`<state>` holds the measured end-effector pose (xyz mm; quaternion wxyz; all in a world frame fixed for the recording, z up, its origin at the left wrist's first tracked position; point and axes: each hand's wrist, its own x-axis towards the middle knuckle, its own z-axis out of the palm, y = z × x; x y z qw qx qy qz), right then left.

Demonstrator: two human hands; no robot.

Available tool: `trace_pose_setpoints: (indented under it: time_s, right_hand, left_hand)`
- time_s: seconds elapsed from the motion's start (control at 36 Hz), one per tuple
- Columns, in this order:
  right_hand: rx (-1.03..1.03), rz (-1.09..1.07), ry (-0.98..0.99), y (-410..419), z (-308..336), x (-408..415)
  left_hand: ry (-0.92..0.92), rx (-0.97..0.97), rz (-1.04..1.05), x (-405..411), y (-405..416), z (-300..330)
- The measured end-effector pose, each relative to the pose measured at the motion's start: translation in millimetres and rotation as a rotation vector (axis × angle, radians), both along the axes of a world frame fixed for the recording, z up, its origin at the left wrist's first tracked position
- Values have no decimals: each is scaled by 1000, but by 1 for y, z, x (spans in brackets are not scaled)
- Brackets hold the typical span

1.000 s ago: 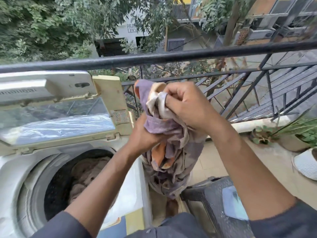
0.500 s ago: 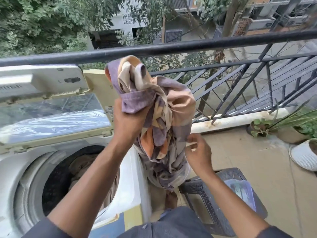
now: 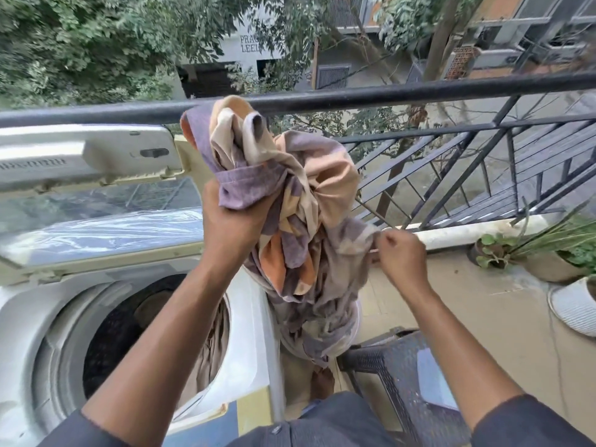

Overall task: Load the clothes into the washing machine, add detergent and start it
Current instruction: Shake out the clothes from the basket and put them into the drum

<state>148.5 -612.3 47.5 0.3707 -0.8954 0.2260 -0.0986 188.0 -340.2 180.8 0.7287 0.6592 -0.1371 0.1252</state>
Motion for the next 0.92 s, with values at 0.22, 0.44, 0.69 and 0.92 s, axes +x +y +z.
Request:
trace_pose_setpoints:
  time_s: [0.22, 0.44, 0.69, 0.92]
  right_hand:
    - [269, 57, -360, 8, 121, 18]
    - [447, 265, -654, 44, 207, 11]
    - [280, 519, -599, 74, 208, 20]
    - [230, 649, -292, 75, 179, 11]
  left_hand:
    - [94, 145, 67, 0, 1, -25]
    - [196, 253, -45, 2, 8, -35]
    - [80, 459, -268, 2, -2, -30]
    - [100, 307, -164, -3, -23, -51]
